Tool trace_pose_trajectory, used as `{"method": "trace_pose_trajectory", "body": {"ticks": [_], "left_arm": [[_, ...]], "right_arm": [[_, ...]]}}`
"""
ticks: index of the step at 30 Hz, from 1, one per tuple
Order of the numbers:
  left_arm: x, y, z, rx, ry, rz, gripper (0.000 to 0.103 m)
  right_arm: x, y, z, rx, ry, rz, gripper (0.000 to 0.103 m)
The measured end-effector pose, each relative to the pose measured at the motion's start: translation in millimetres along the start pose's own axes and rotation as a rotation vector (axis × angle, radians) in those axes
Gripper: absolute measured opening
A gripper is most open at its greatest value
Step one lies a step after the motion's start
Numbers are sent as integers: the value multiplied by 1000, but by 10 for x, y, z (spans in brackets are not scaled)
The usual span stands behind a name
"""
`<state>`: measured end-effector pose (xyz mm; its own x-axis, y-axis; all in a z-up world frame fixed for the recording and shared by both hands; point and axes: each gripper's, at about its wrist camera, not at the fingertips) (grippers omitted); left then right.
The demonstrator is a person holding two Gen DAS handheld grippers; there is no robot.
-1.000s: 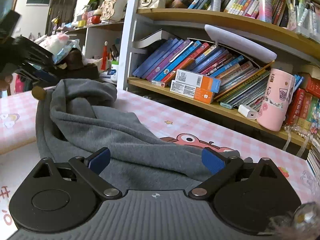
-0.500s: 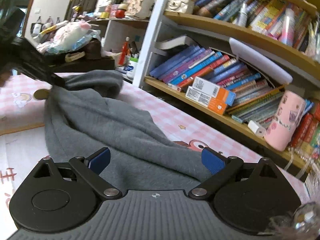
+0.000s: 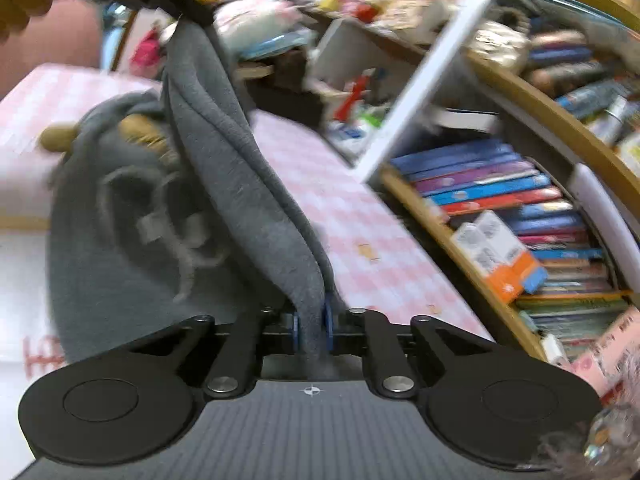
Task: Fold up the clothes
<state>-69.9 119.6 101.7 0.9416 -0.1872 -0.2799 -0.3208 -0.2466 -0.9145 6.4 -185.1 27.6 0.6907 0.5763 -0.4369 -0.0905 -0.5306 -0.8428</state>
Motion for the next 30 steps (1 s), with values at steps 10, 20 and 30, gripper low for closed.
{"method": "trace_pose_trajectory", "body": {"ticks": [10,20,30], "left_arm": [[1469,-830,229,59,-127,48,51],[435,8,857,15,-281,151,73],[-20,494,883,-43,-305,192,84]], "right_arm": [[455,-658,-1127,176,422,-28,79],[-417,536,-1361,291,383,217,72],[-1230,1151,-1234,712,334,238,79]]}}
Point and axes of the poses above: each gripper's, at about its wrist camera, not at the fingertips, and x roughly the way its jaws point, z to its left, y to its underside, and after that the axes turned 11 degrees about x, right-handed
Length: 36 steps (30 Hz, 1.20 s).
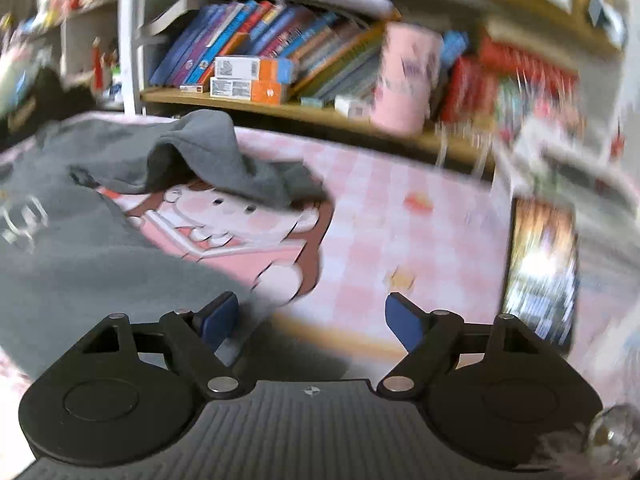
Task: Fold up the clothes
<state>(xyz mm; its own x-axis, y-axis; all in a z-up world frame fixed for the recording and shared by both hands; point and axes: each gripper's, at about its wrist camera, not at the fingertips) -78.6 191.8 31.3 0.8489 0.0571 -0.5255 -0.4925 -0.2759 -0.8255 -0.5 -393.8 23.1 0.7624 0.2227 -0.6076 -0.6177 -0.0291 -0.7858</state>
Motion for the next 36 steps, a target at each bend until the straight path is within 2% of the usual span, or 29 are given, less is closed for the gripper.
{"method": "trace_pose_trajectory", "body": {"ticks": [4,9,11,12,13,14,15,16,18,20,23,25,26,27,29,32,35,36], "left_arm": [[27,33,-120,44,14,-1,84],[103,48,-293,110,-2,3,84],[94,63,-341,119,-5,-13,84],[79,72,-359,119,-2,-24,84],[66,81,-370,116,1,-31,84],[56,89,-371,112,0,-33,84],[46,97,-371,108,-1,-35,84],[36,105,-372,104,-2,-37,84],[8,116,-363,95,-8,-38,84],[-50,111,-342,88,-12,-42,84],[-166,95,-305,80,-9,-61,85],[-240,93,-282,72,-3,-73,89],[-260,103,-281,71,-1,-75,90],[-277,114,-280,72,1,-75,90],[-274,137,-294,92,3,-58,90],[-234,163,-331,133,-16,-33,90],[-176,194,-338,129,-9,-18,90],[-162,207,-338,124,-4,-13,90]], "right_arm": [[-225,111,-63,137,-45,-30,79],[-245,256,-27,145,28,50,77],[-209,306,-21,178,11,92,74],[-200,324,20,170,11,97,68],[-197,331,78,142,15,97,56],[-205,328,141,125,1,98,48],[-213,324,205,109,-13,100,28],[-298,293,284,90,-42,79,19],[-478,227,445,53,-100,35,17],[-876,161,605,-23,-140,-100,17],[-1264,178,621,-57,-115,-202,17],[-1101,345,462,-40,-7,-84,33],[-1013,430,380,-31,49,-21,45],[-925,516,298,-21,104,41,44],[-973,561,216,17,128,17,43],[-1056,623,96,76,158,-26,49],[-1052,580,205,54,108,-66,47],[-1049,565,243,46,91,-79,43]]}}
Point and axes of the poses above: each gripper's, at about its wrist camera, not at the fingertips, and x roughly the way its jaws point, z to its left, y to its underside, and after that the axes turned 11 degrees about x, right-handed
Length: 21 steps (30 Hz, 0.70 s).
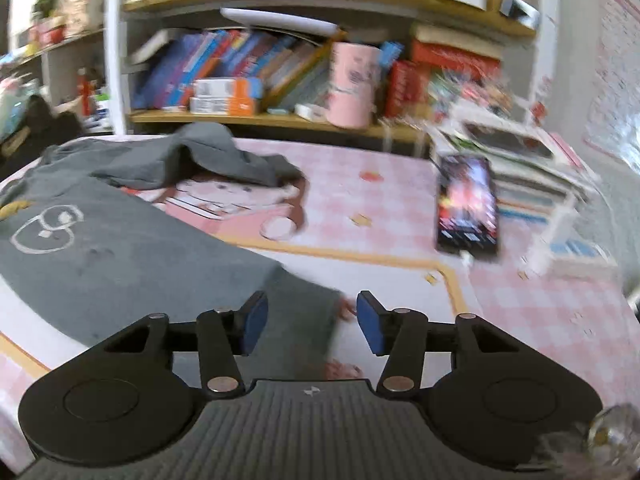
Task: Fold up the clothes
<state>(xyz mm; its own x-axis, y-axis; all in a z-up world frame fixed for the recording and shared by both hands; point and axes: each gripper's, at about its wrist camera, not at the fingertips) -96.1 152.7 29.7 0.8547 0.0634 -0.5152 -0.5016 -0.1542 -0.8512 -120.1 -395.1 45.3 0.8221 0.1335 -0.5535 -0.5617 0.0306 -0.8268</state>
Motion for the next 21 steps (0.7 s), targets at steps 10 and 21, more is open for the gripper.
{"method": "trace_pose_trajectory", "body": {"ticks": [10,21], "left_arm": [[-93,3,-13,8,-59,-3,90],[130,-30,97,-54,-89,10,89]], "right_arm": [[426,138,159,-146,-35,50,13],[339,212,78,-151,-8,41,14]]}}
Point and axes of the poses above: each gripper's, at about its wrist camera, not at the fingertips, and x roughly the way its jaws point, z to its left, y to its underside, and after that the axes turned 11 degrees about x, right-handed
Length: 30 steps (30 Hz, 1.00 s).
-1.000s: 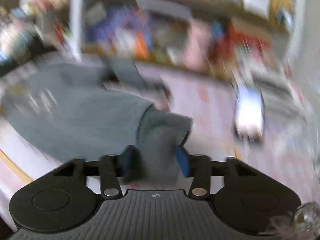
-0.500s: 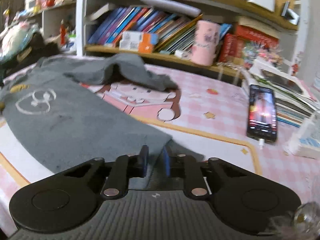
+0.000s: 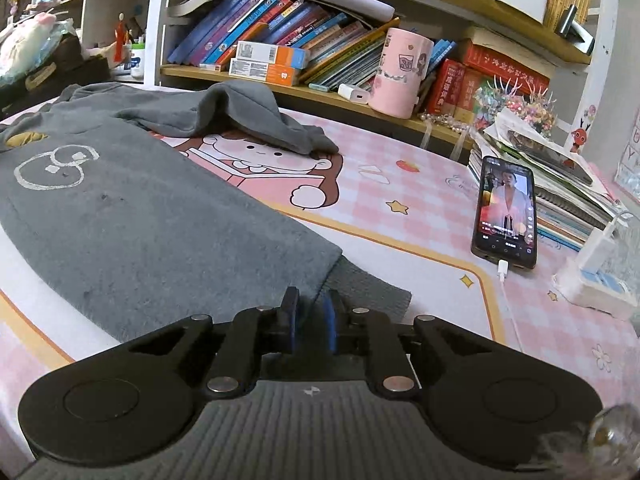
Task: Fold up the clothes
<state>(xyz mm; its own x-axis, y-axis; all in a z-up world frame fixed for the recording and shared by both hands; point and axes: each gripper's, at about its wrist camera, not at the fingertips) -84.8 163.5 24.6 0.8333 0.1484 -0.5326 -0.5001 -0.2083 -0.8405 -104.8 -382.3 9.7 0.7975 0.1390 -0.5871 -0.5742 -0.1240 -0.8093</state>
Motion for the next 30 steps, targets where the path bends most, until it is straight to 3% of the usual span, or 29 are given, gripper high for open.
{"method": "trace_pose_trajectory", "body": {"ticks": [2,4,5,6,9,11,13,16,19,24,30], "left_arm": [[155,-41,49,-33,-13,24,87],[249,-51,56,-36,-34,27,79],[271,-50,43,-24,-31,27,63],[284,-50,32,-16,-22,25,36],[325,-57,81,-7,49,36,16],[311,-78,170,-25,86,41,12],[125,-103,348,-81,69,-30,12],[-143,-77,537,-127,5,-100,11],[-241,3,573,-73,-87,-70,11],[-217,131,704,-120,-81,-27,13],[-168,160,649,-52,-106,1,15]], "right_arm": [[-6,5,9,4,6,-2,14],[-14,11,19,10,11,-4,15],[-19,14,24,13,14,-4,15],[-24,17,29,17,17,-5,15],[-4,13,38,27,17,1,19],[31,15,87,12,21,8,23],[41,11,152,-17,33,8,23],[44,-8,199,5,-65,15,23],[81,-25,324,-7,-125,15,23],[104,-58,426,-38,-128,17,24],[111,-50,369,1,-143,15,25]]}}
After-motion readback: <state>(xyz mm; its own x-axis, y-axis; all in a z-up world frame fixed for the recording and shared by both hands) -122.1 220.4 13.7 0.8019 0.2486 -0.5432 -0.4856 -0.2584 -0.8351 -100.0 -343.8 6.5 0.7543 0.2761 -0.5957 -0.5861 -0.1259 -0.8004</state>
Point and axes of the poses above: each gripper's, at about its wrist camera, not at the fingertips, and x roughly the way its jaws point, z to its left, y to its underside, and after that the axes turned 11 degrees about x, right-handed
